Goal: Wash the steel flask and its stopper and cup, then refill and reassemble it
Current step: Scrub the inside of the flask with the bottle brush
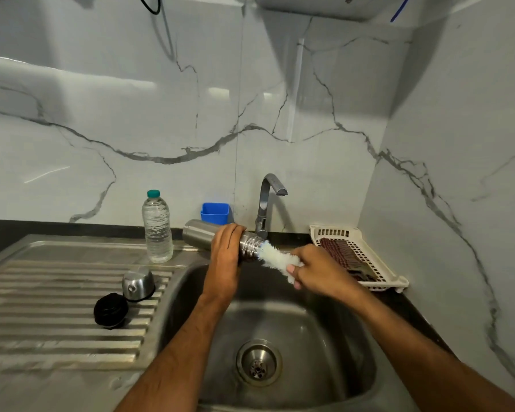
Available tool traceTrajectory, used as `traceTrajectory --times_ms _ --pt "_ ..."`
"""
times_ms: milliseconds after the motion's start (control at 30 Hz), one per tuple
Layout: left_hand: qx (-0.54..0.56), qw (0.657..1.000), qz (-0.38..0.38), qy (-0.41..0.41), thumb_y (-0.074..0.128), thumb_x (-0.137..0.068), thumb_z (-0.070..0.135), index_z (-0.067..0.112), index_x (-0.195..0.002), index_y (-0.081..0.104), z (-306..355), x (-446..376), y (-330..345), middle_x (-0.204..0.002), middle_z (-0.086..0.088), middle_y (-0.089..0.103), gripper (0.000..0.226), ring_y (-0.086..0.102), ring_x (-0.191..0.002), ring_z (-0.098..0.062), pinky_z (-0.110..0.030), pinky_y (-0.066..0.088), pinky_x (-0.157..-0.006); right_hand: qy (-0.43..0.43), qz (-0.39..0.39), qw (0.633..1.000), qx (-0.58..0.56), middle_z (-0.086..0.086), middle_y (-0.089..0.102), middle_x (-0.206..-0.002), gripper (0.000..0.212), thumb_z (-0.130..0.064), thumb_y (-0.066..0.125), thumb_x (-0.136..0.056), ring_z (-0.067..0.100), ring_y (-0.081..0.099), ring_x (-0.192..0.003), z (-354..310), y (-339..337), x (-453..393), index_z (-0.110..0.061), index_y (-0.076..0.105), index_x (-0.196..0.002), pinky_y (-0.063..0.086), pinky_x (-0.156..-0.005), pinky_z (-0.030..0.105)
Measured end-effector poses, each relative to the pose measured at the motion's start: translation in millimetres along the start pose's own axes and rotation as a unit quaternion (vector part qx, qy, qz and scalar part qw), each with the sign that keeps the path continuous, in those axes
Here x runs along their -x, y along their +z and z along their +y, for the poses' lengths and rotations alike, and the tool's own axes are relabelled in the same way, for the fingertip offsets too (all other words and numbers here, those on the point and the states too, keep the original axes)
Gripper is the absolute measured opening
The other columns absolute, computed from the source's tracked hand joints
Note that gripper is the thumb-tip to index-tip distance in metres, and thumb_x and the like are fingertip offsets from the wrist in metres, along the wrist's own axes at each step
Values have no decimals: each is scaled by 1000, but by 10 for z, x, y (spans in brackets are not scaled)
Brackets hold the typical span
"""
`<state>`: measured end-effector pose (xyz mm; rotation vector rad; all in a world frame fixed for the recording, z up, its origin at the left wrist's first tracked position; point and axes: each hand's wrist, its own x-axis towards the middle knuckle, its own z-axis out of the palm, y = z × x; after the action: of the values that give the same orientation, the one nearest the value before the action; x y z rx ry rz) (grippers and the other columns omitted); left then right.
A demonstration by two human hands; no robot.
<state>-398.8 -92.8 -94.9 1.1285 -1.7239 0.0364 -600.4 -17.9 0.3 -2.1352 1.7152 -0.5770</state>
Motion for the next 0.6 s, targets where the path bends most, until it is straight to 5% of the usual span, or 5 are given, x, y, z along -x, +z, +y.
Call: traceTrajectory --times_ms 233,367,467,533,600 --pt "-49 998 -15 37 78 -73 -11 6 -145 47 -77 6 20 -148 -11 47 80 39 -143 -27 -53 31 -121 135 -76 957 -245 15 70 -70 17 -14 53 -101 7 40 -40 162 110 -133 -4 57 -115 28 -38 22" --pt "-68 997 -11 46 81 -74 -6 4 -143 49 -102 -1 42 -146 -12 50 77 42 -141 -28 -53 34 -120 4 12 1000 -6 13 73 -94 49 -22 59 -98 14 68 -72 130 192 -166 -17 39 -143 54 -68 35" --pt "-69 997 -12 28 81 -75 -6 4 -144 48 -143 17 86 -147 -13 49 77 42 -142 -29 -54 37 -118 -89 75 961 251 12 67 -110 76 -24 61 -98 28 66 -95 95 259 -120 -16 15 -158 55 -78 43" --pt "-74 997 -14 31 80 -75 -6 4 -144 48 -158 35 94 -147 -13 49 77 42 -142 -29 -54 37 -118 -95 69 964 240 11 68 -114 73 -24 61 -98 26 67 -96 151 281 -147 -16 19 -158 56 -82 43" --pt "-61 996 -26 60 80 -77 -3 5 -144 48 -119 48 94 -147 -13 49 74 42 -142 -28 -52 37 -118 -44 25 999 9 8 72 -102 56 -19 61 -98 16 70 -81 179 323 -177 -14 40 -150 58 -75 35"
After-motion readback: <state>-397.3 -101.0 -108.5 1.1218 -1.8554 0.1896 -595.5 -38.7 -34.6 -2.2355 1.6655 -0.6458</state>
